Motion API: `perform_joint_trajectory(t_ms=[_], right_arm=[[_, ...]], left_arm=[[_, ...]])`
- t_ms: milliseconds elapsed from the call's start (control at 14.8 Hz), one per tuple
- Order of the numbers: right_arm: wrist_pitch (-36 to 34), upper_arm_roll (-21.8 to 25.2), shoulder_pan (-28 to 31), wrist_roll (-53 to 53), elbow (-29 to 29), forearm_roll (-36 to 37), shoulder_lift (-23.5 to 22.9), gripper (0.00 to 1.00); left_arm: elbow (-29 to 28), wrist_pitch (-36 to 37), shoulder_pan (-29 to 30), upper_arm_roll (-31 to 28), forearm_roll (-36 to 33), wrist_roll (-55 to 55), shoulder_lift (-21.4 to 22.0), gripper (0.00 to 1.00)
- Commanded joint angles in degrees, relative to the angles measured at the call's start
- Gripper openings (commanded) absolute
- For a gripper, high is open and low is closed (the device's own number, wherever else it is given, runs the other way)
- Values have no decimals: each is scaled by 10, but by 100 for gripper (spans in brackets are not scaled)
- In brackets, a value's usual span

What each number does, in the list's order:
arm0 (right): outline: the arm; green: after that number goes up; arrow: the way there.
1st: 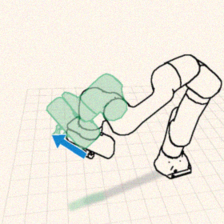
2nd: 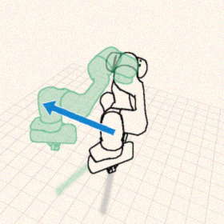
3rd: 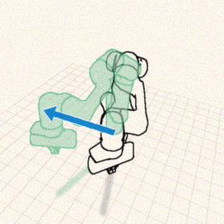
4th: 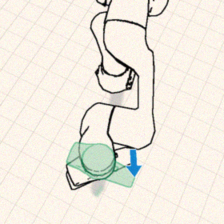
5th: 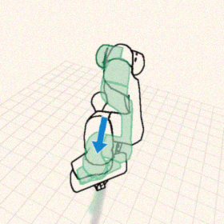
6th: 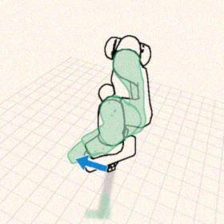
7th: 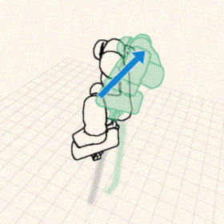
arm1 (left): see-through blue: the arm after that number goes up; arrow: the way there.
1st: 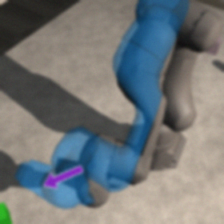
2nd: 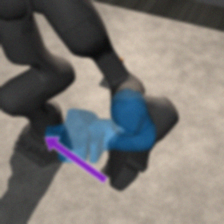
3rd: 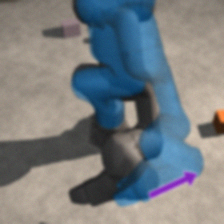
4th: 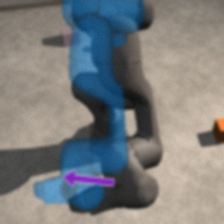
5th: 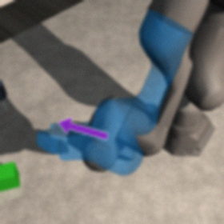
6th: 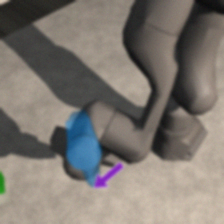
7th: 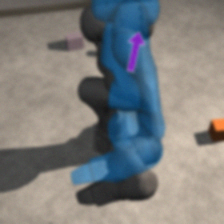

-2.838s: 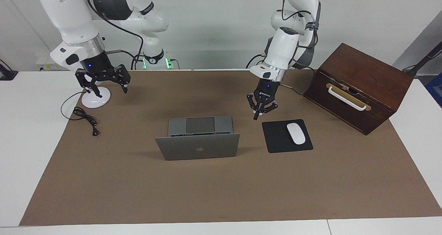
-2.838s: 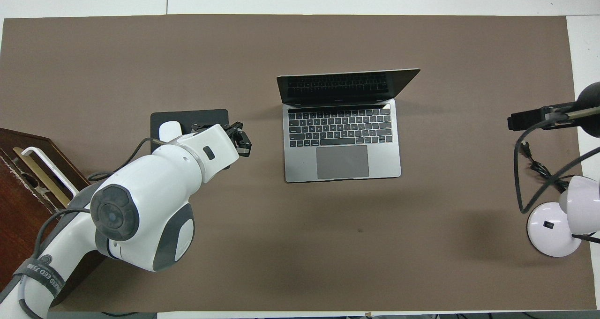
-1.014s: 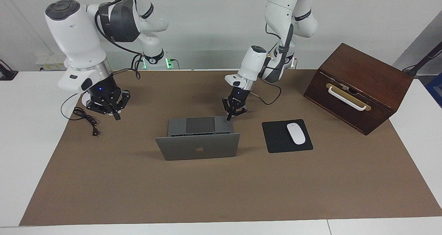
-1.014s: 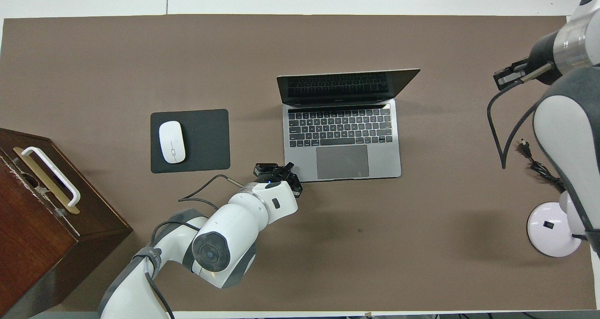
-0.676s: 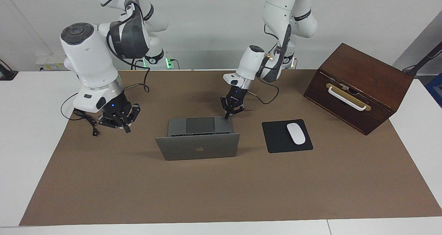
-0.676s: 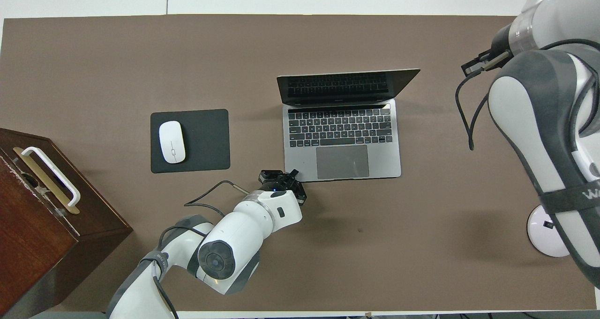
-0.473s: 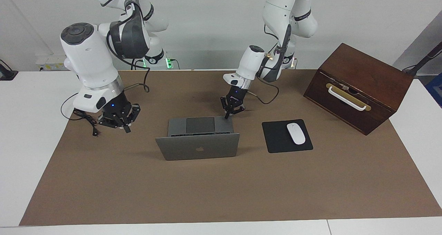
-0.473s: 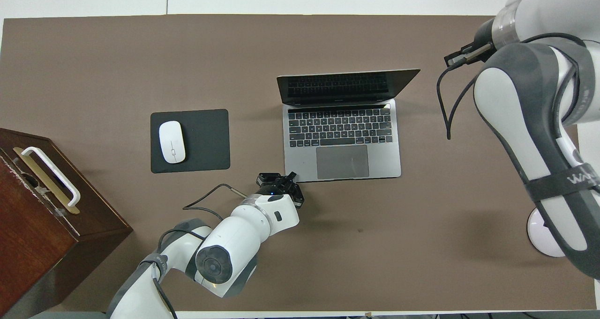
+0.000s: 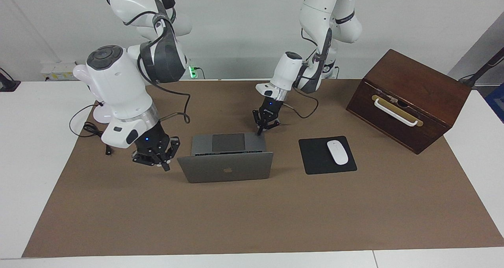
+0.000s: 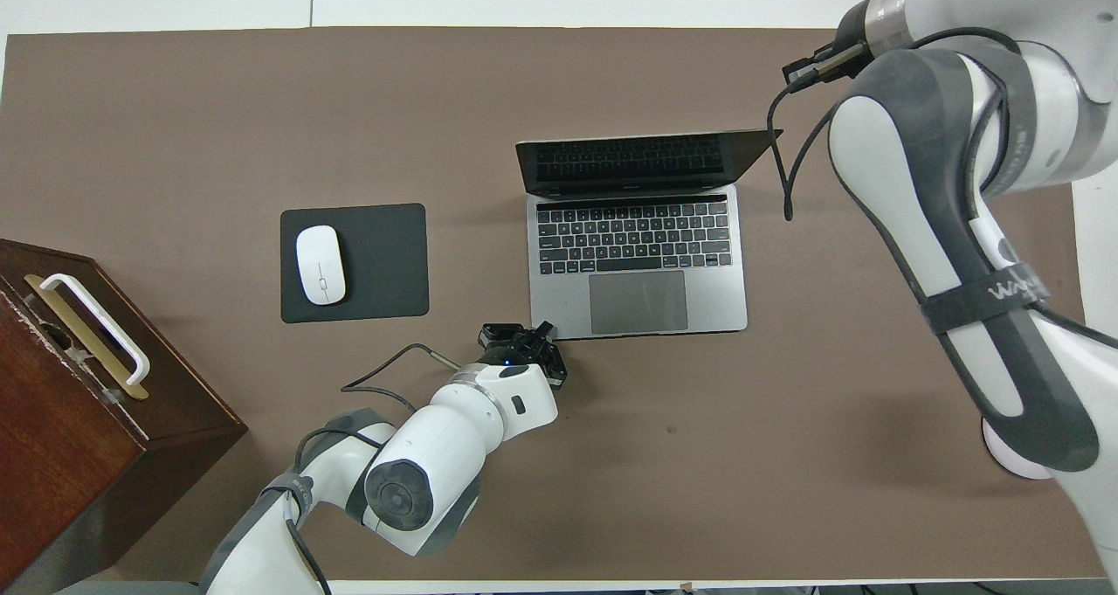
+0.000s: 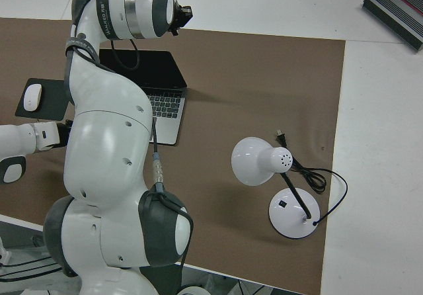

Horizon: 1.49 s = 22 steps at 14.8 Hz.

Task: Close laptop with both arms
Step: 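Reach the right gripper over the laptop screen's top edge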

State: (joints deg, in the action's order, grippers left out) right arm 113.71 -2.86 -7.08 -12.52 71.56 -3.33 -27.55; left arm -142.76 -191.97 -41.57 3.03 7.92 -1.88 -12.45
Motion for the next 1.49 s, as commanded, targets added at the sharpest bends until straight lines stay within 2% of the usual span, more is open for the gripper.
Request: perform_joint_trajectory(t_ms=[0,203,405,878,1081,1284,1419], right_arm=[[25,-11,-18,59,-60,-12,-55,0],[50,-21,-29,95,-58,-20,-65,0],[64,-20,-30,114,-51,-97,-72,0],[55,-21,-42,114,10,-99,-61,0],[33,-22,-42,114,40,-100,-45,0],[2,-27,-37,129,41,-108,-43,0],[-23,-27,-29,136,45,-164,-42,0]], left_arm=[[-8,-16,-11,-9,11,7,-9,0],[-4,-16,-9,-9,11,8,-16,0],[-2,-31,-6,-9,11,7,-32,0],[1,-34,-4,-9,11,7,-42,0],[1,-34,-4,-9,11,7,-42,0],[0,-34,-3,-9,11,7,-44,0],[0,-36,-3,-9,11,6,-49,0]])
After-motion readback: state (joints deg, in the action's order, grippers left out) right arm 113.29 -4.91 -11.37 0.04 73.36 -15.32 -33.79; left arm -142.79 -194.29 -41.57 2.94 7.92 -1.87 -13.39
